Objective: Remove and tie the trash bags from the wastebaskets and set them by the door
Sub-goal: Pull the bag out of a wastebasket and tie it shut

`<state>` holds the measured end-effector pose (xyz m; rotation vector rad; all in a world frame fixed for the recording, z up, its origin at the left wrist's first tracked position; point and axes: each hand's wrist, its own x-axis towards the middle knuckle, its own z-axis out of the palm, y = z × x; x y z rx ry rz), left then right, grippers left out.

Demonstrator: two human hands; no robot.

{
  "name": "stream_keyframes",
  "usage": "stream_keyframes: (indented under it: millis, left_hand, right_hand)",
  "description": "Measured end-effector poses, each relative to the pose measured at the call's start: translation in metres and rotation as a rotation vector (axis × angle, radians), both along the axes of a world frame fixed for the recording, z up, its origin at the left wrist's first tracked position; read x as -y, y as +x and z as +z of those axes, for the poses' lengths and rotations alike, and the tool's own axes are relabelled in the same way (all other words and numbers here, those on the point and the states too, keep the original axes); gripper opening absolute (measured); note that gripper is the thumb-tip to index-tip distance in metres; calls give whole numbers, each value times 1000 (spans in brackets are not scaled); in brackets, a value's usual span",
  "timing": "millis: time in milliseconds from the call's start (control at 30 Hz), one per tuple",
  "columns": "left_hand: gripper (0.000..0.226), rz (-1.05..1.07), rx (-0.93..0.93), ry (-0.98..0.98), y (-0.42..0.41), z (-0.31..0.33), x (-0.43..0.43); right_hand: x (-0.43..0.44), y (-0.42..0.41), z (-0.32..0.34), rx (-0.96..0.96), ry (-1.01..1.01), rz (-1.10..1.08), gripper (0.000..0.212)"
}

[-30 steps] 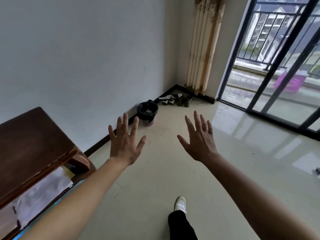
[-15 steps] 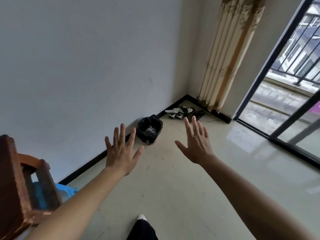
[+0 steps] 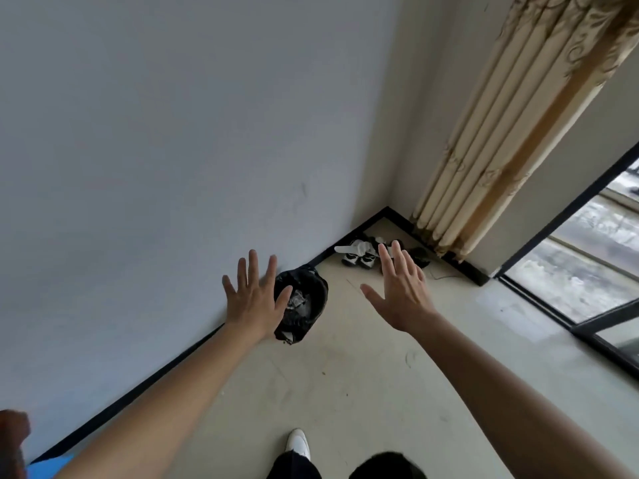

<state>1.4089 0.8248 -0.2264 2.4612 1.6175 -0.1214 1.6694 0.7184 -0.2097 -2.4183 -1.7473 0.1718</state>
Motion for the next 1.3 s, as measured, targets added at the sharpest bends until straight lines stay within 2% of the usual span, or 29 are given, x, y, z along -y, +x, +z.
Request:
stream_keyframes:
  millis: [133, 233, 367, 600, 733, 833, 967, 1167, 1233, 1300]
  left_hand:
    - [74, 51, 28, -97, 49, -7, -62]
    - [75, 192, 104, -227, 85, -24, -100]
    - [76, 336, 85, -255, 127, -63, -133]
    - [72, 629, 81, -470, 180, -158, -178]
    - [67, 795, 185, -591, 181, -219, -189]
    - [59, 947, 307, -613, 172, -295, -201]
    - [56, 1184, 382, -668, 153, -414, -211]
    - [87, 1465, 441, -665, 123, -583, -206]
    - [98, 1563, 620, -653, 119, -614, -206]
    - [92, 1674, 766, -666, 116, -645, -201]
  right_hand:
    - [-62, 42, -12, -42, -33, 12, 87]
    - [-115, 78, -31, -91, -81, 29, 85]
    - [-189, 127, -79, -185, -211, 113, 83]
    - [-311, 187, -177, -261, -445, 280, 72]
    - [-354, 190, -238, -323, -521, 274, 68]
    - [-383, 183, -316, -379, -544, 245, 63]
    - [-404, 169, -433, -494, -553, 117, 59]
    - [-434, 145, -591, -630, -453, -34, 54]
    - [-449, 140, -626, -673, -452, -102, 60]
    - [-461, 132, -661, -777, -518, -124, 70]
